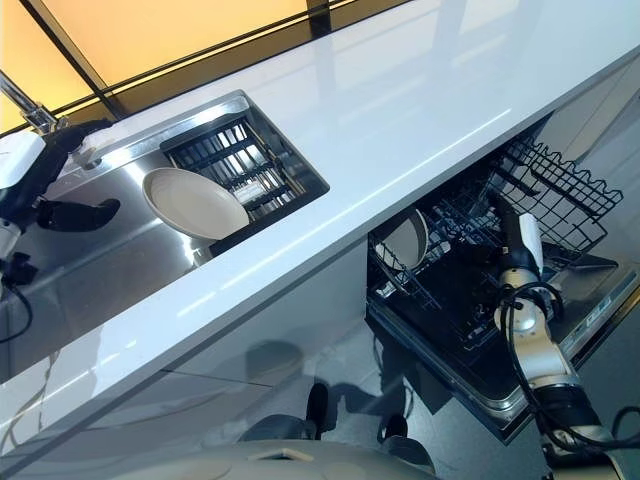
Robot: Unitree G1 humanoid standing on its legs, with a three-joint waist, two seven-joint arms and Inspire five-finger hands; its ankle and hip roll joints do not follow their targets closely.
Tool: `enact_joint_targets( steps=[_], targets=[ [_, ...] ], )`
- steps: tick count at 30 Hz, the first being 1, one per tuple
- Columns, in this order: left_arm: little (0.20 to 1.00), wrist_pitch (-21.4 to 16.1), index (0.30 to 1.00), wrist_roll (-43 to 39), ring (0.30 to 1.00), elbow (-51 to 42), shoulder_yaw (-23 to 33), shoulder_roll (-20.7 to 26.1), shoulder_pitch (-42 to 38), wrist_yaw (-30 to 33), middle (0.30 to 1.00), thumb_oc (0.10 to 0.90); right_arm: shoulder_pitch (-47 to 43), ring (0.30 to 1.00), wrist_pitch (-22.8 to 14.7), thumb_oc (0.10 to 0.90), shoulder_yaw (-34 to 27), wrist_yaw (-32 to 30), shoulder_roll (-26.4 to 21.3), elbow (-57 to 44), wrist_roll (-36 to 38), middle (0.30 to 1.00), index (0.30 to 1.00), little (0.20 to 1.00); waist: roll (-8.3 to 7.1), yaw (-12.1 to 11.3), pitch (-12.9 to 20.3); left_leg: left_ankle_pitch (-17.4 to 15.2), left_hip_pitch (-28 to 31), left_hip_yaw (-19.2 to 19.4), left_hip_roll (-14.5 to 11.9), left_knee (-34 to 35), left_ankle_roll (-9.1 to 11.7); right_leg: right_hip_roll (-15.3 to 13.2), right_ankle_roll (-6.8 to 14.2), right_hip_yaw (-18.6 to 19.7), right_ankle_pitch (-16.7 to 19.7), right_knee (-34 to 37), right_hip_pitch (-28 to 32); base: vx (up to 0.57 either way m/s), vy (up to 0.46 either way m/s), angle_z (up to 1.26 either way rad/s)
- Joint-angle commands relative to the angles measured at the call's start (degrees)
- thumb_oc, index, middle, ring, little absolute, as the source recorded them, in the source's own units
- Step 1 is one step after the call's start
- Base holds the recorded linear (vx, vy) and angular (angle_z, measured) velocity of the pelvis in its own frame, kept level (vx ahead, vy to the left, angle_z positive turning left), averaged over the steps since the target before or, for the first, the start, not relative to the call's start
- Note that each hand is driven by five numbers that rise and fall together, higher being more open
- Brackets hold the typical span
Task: Pick up plates and place into dishwasher.
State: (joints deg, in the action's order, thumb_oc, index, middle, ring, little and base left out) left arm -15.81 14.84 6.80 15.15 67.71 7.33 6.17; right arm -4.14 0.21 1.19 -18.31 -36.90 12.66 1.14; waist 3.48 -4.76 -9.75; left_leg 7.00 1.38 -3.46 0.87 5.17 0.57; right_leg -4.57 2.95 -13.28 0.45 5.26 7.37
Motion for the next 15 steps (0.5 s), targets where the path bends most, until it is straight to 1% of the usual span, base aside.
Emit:
enact_joint_targets(
  steps=[1, 3, 5, 7, 9, 10, 15],
  targets=[
    [0.9, -3.1, 0.9, 5.4, 0.9, 4.2, 11.0, 7.7, -1.5, 4.5, 0.9, 0.8, -3.0, 0.9, -7.2, 0.8, -3.0, -2.6, -7.8, -8.8, 0.5, 0.9, 0.9, 0.9, -0.18, 1.5, 3.6, -6.2, 4.2, 3.3, 2.1, -0.2, 0.5, -0.1, 3.8, -0.1, 2.4, -0.3, -0.3, 0.0, 0.0, 0.0],
    [0.9, -4.3, 0.9, 9.8, 0.9, 4.7, 11.5, 9.7, 0.8, 5.5, 0.9, 0.8, -2.8, 0.9, -7.3, 0.8, -3.5, -2.7, -8.9, -9.5, 1.2, 0.9, 0.9, 0.9, -0.02, 1.6, 3.5, -6.2, 4.1, 3.5, 2.2, -0.2, 0.5, -0.2, 4.0, -0.1, 2.4, -0.3, -0.4, 0.0, 0.0, 0.0],
    [0.9, -5.7, 0.9, 10.8, 0.9, 5.6, 11.8, 11.0, 2.5, 6.1, 0.9, 0.8, -2.9, 0.9, -7.3, 0.8, -3.4, -2.5, -9.6, -9.4, 1.6, 0.9, 0.9, 0.9, 0.12, 1.6, 3.5, -6.1, 4.1, 3.6, 2.2, -0.2, 0.6, -0.2, 4.1, -0.2, 2.5, -0.3, -0.5, 0.0, 0.0, 0.0],
    [0.9, -6.2, 0.9, 11.3, 0.9, 5.4, 11.8, 11.6, 3.0, 6.4, 0.9, 0.8, -3.1, 0.9, -7.4, 0.8, -3.1, -2.4, -10.0, -9.2, 2.1, 0.9, 0.9, 0.9, 0.2, 1.7, 3.5, -6.1, 4.0, 3.7, 2.2, -0.2, 0.6, -0.3, 4.1, -0.2, 2.5, -0.3, -0.5, 0.0, 0.0, 0.0],
    [0.9, -8.2, 0.9, 13.2, 0.9, 4.7, 11.6, 12.3, 3.6, 8.0, 0.9, 0.8, -3.1, 0.9, -7.7, 0.8, -2.8, -2.4, -10.4, -9.1, 2.0, 0.9, 0.9, 0.9, 0.19, 1.7, 3.6, -6.1, 3.9, 3.9, 2.2, -0.2, 0.6, -0.3, 4.1, -0.3, 2.5, -0.3, -0.6, 0.0, 0.0, 0.0],
    [0.9, -8.5, 0.9, 13.8, 0.9, 4.6, 11.5, 12.4, 3.7, 8.4, 0.9, 0.8, -3.1, 0.9, -7.7, 0.8, -2.7, -2.5, -10.5, -9.1, 1.8, 0.9, 0.9, 0.9, 0.19, 1.7, 3.6, -6.1, 3.9, 3.9, 2.2, -0.2, 0.6, -0.3, 4.1, -0.4, 2.5, -0.3, -0.6, 0.0, 0.0, 0.0],
    [0.9, -10.9, 0.9, 16.3, 0.9, 5.1, 9.3, 14.0, 2.9, 12.3, 0.9, 0.8, -3.4, 0.9, -8.2, 0.8, -2.0, -2.6, -11.7, -8.9, 2.6, 0.9, 0.9, 0.9, 0.12, 2.1, 3.6, -6.1, 3.7, 4.1, 2.2, -0.2, 0.7, -0.4, 4.2, -0.4, 2.6, -0.3, -0.8, 0.0, 0.0, 0.0]
  ],
)
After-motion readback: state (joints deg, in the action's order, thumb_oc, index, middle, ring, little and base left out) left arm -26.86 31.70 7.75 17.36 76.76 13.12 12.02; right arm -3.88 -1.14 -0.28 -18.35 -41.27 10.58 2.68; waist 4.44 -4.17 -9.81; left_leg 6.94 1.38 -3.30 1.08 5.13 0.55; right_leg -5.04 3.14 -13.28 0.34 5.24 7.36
